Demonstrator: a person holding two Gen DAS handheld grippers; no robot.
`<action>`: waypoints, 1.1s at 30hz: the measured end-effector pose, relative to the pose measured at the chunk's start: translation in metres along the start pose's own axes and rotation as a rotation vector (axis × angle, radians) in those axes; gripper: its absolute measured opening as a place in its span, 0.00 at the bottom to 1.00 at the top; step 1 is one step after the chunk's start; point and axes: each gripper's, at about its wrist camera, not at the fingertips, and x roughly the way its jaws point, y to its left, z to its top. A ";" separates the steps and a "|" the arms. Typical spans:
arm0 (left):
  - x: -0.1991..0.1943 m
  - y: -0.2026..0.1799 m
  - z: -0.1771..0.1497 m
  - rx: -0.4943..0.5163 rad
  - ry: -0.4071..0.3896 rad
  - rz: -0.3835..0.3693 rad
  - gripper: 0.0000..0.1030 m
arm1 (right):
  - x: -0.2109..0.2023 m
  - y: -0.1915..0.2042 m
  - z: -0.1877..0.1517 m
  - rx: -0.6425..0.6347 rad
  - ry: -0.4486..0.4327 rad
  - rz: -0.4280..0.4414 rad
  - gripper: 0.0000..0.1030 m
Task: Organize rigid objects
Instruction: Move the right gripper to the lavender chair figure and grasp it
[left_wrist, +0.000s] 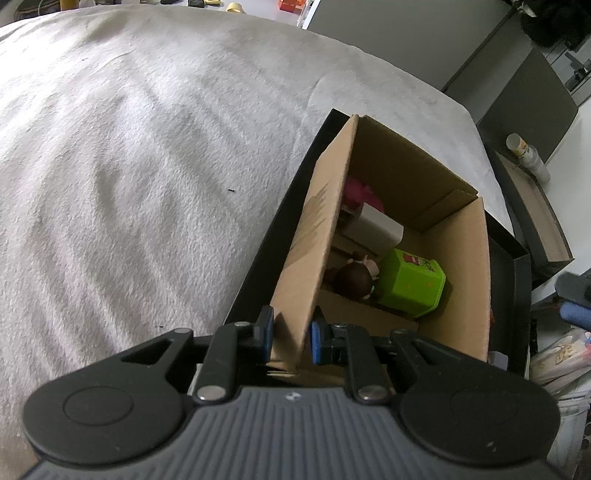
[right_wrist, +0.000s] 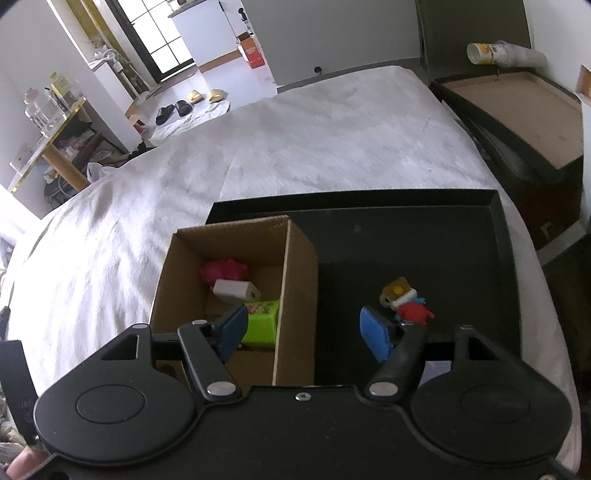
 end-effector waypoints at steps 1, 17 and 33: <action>0.000 0.001 0.000 0.000 0.002 -0.001 0.18 | -0.001 -0.002 -0.001 0.000 0.002 0.000 0.65; 0.001 0.000 -0.002 -0.005 0.000 0.001 0.18 | -0.016 -0.043 -0.014 0.063 0.011 -0.030 0.72; -0.001 0.000 -0.002 0.004 -0.003 -0.008 0.18 | 0.016 -0.073 -0.031 0.107 0.103 -0.107 0.77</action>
